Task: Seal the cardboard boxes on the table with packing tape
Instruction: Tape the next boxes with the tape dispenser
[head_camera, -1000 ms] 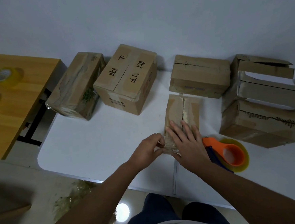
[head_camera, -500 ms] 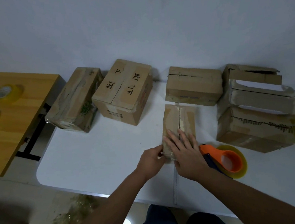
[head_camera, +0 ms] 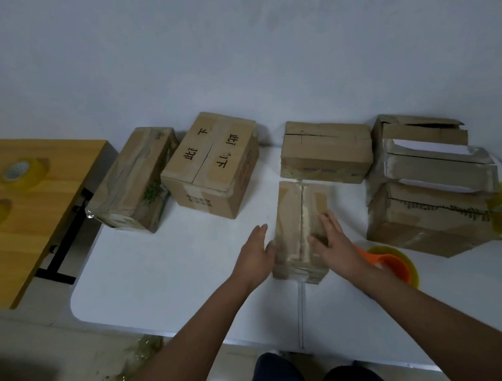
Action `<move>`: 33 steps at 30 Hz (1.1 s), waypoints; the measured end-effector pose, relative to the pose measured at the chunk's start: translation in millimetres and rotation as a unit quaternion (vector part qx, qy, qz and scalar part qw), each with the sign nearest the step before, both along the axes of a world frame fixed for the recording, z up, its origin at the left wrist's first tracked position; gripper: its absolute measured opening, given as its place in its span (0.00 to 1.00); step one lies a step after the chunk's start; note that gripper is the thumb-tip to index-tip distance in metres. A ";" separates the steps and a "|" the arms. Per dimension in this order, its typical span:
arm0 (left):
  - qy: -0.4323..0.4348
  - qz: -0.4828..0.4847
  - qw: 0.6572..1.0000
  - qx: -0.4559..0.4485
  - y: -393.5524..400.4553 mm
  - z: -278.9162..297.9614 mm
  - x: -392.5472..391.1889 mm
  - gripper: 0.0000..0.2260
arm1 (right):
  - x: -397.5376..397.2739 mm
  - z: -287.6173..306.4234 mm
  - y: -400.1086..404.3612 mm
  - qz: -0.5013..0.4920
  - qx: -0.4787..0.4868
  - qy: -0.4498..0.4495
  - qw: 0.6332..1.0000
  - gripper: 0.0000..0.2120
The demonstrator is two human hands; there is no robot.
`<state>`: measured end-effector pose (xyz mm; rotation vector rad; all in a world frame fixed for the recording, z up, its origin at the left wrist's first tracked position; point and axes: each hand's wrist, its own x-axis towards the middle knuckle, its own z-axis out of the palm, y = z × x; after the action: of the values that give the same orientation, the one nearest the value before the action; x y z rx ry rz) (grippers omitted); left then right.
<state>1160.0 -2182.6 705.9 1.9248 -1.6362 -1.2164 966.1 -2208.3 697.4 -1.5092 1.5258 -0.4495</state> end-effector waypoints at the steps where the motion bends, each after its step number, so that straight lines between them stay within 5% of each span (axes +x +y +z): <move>1: -0.023 -0.026 0.999 -0.015 -2.6 0.3 -9.6 0.24 | 2.2 -1.0 5.1 -0.009 0.015 -0.033 0.999 0.30; 6: -0.289 -0.103 0.951 0.030 -7.0 -12.0 -30.0 0.45 | 10.2 -10.7 36.9 -0.072 0.089 -0.173 0.978 0.23; 11: -0.308 -0.242 0.920 -0.018 -1.4 -21.7 -3.2 0.48 | -2.5 -5.7 33.9 -0.119 -0.023 -0.101 0.987 0.18; 14: -0.332 -0.388 0.858 -0.063 -12.4 -13.5 20.7 0.42 | -9.0 -9.4 21.1 -0.085 -0.118 -0.030 0.989 0.19; 17: -0.361 -0.436 0.816 -0.119 -19.0 -5.4 38.1 0.39 | -7.7 -10.6 7.3 -0.025 -0.159 0.046 0.986 0.23; 25: -0.318 -0.410 0.838 -0.171 5.1 -16.9 48.4 0.45 | 8.3 -16.1 -28.8 0.091 -0.036 0.067 0.993 0.30; 28: -0.250 -0.327 0.895 -0.170 14.7 -30.4 46.0 0.29 | 5.1 -23.7 -22.1 0.098 -0.052 0.112 0.987 0.24; 30: -0.225 -0.254 0.933 -0.118 21.2 -31.9 33.9 0.32 | 1.6 -27.8 -9.3 0.078 -0.070 0.114 0.988 0.22; 33: -0.237 -0.198 0.942 -0.135 28.9 -36.0 12.8 0.37 | -3.7 -31.7 12.8 0.044 -0.093 0.101 0.990 0.21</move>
<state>1172.8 -2153.6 669.9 1.8576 -2.3852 -0.6106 962.4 -2195.5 665.8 -1.8062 1.5994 -0.4059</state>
